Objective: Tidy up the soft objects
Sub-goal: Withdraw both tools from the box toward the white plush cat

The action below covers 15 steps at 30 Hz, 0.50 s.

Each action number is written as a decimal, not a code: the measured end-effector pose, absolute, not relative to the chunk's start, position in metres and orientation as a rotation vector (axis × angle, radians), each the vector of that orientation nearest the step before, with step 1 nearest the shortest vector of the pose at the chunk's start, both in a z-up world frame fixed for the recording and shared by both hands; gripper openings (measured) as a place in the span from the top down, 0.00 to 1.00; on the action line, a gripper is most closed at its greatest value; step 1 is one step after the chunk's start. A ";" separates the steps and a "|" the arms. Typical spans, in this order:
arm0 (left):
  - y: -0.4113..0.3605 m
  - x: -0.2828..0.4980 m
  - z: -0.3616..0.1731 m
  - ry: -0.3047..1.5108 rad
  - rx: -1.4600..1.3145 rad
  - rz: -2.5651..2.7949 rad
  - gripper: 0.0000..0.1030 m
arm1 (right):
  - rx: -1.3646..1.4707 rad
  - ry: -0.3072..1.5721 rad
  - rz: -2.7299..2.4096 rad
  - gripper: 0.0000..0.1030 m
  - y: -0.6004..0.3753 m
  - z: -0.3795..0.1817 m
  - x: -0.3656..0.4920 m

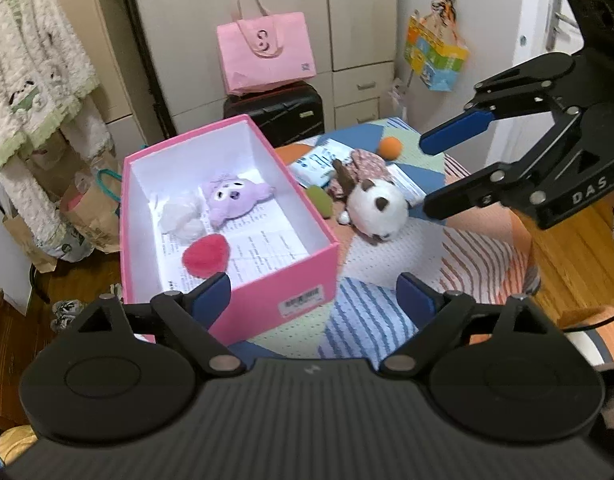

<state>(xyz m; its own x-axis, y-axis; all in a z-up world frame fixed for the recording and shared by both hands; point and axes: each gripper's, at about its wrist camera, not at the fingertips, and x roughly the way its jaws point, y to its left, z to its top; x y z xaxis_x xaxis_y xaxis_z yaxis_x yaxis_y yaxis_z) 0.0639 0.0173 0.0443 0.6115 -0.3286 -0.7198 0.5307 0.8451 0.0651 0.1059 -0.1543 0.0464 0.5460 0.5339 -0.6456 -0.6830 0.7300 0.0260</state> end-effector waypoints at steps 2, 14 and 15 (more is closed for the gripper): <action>0.009 0.062 0.042 0.769 0.294 -0.518 0.13 | -0.226 0.667 0.716 0.38 -0.168 0.043 0.099; -0.040 0.071 0.020 0.779 0.290 -0.647 0.13 | -0.240 0.590 0.586 0.36 -0.228 0.013 0.054; -0.045 0.072 0.019 0.776 0.290 -0.656 0.13 | -0.240 0.591 0.583 0.36 -0.231 0.010 0.053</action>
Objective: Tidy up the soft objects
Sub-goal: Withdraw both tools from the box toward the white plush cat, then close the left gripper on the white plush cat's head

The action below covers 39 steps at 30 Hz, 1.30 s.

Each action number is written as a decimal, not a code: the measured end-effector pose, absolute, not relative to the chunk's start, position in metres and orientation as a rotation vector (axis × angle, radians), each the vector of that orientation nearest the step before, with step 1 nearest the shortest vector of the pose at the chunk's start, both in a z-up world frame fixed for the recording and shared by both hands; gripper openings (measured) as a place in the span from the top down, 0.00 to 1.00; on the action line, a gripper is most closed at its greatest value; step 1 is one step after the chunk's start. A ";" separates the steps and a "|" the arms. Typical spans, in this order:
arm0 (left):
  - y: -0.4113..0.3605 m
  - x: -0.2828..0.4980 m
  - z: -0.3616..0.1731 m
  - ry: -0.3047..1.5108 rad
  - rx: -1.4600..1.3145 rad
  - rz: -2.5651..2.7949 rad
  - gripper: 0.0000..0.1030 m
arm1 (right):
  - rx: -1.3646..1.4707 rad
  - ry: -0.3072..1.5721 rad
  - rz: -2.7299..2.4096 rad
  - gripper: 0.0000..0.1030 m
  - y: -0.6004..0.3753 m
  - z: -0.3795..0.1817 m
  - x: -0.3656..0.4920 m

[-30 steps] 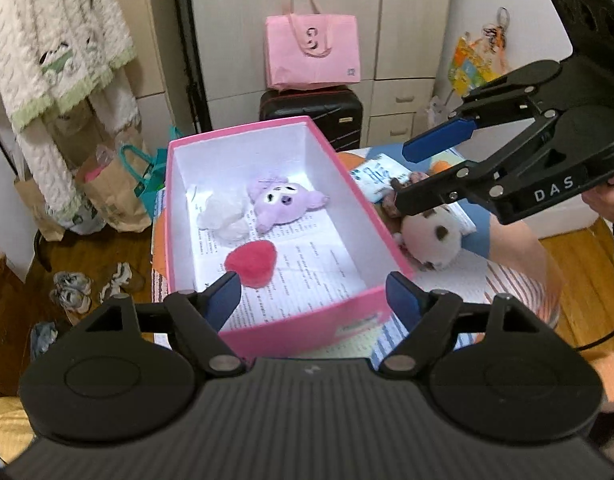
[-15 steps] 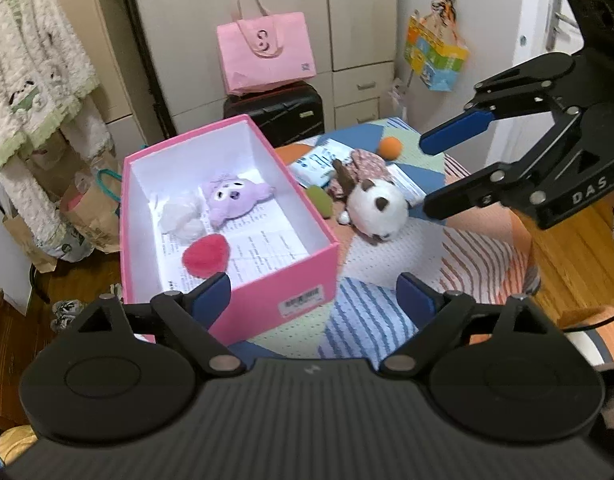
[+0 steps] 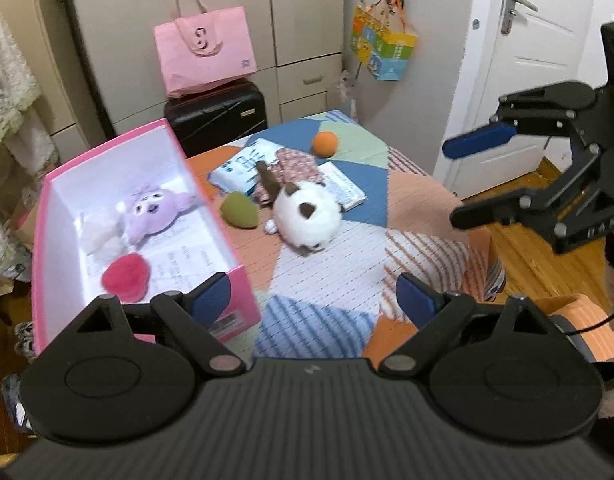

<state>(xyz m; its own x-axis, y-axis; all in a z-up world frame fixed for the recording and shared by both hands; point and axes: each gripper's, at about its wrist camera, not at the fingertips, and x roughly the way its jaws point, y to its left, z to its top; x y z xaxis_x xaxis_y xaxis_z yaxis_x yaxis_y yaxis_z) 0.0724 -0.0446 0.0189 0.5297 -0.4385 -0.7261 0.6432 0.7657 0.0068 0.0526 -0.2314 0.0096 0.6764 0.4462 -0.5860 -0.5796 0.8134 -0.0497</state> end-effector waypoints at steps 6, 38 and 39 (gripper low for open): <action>-0.071 0.076 0.012 0.734 0.293 -0.705 0.13 | -0.228 0.591 0.581 0.35 -0.249 -0.014 0.052; -0.131 0.166 -0.077 0.716 0.097 -0.553 0.14 | -0.174 0.471 0.462 0.32 -0.236 -0.149 0.130; -0.132 0.168 -0.080 0.729 0.083 -0.554 0.14 | -0.168 0.469 0.465 0.32 -0.235 -0.149 0.130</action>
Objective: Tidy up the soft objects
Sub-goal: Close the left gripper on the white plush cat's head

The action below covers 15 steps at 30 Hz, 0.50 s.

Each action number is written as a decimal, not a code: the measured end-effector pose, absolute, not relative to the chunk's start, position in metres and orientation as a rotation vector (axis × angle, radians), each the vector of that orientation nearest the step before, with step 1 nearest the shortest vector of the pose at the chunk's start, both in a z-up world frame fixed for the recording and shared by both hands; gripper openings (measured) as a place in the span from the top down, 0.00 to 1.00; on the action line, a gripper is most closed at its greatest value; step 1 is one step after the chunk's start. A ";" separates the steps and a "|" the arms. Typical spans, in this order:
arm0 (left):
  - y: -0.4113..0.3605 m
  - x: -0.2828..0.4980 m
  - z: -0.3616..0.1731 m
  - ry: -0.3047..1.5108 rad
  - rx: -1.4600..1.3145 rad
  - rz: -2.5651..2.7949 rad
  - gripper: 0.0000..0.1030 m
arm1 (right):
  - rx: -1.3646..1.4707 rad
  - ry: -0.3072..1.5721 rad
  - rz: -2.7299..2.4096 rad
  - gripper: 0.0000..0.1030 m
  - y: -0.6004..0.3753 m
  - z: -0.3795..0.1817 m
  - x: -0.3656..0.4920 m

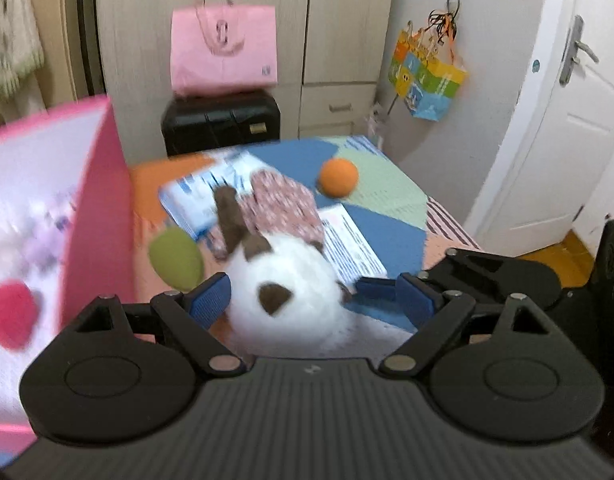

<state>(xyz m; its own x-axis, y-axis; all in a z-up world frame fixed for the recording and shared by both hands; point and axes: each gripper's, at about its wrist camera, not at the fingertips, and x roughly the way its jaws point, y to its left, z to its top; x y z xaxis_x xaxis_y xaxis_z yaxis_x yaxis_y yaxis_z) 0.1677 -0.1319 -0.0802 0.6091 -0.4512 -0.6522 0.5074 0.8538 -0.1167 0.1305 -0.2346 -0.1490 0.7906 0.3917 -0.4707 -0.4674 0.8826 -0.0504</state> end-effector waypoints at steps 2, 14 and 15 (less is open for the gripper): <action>-0.132 0.168 -0.085 0.720 0.072 -0.529 0.14 | -0.164 0.467 0.462 0.32 -0.232 -0.148 0.130; -0.115 0.185 -0.110 0.753 -0.058 -0.483 0.33 | -0.185 0.454 0.418 0.31 -0.216 -0.149 0.132; -0.116 0.185 -0.111 0.750 -0.053 -0.477 0.35 | -0.189 0.456 0.415 0.31 -0.215 -0.150 0.133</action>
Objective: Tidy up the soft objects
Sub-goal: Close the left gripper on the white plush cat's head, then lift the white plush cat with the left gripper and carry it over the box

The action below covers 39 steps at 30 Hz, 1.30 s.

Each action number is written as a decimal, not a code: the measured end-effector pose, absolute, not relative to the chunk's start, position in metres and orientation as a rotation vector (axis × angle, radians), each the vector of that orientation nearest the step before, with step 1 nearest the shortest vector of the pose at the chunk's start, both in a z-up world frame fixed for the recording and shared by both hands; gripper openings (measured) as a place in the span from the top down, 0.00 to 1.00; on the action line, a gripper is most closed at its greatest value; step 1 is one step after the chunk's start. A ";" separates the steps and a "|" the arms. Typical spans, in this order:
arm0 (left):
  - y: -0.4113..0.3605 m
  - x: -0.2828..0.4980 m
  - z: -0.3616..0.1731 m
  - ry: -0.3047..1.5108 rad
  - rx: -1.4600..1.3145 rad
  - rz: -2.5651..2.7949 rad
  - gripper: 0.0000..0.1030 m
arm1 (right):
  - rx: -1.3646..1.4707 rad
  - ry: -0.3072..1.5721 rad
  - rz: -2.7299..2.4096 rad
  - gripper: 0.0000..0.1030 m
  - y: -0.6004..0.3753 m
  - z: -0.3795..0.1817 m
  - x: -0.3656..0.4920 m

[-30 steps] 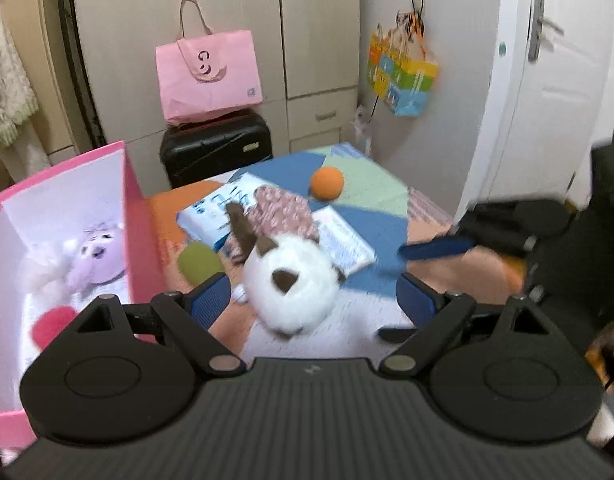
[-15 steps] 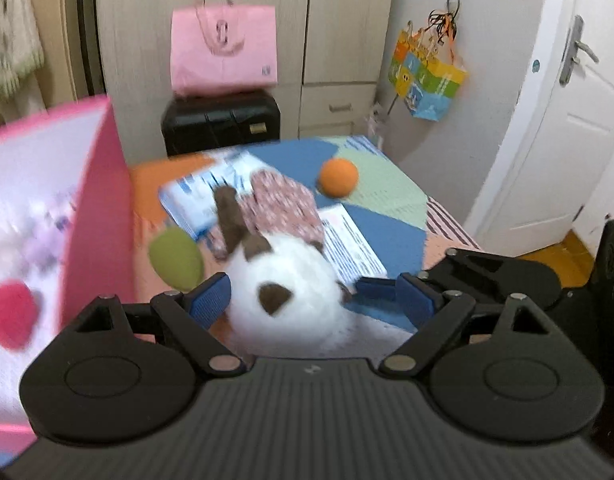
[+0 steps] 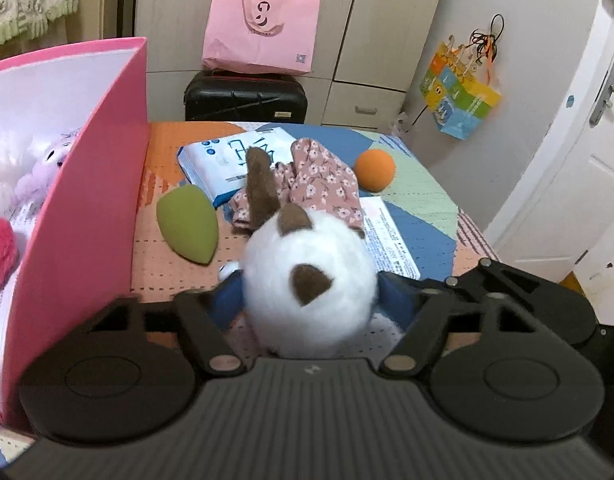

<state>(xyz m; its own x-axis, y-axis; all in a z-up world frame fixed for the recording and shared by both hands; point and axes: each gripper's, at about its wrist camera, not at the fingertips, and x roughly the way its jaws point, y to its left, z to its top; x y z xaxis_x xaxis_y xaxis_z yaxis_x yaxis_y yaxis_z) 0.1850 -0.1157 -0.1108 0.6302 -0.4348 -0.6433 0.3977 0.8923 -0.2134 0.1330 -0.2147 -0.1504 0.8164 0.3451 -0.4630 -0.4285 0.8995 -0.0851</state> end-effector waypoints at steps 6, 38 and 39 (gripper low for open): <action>-0.114 0.182 -0.115 0.747 -0.082 -0.484 0.37 | -0.197 0.457 0.405 0.32 -0.213 -0.153 0.133; -0.099 0.141 -0.107 0.806 -0.104 -0.470 0.41 | -0.158 0.406 0.415 0.32 -0.199 -0.159 0.098; -0.099 0.139 -0.106 0.808 -0.101 -0.471 0.41 | -0.145 0.413 0.419 0.32 -0.201 -0.158 0.098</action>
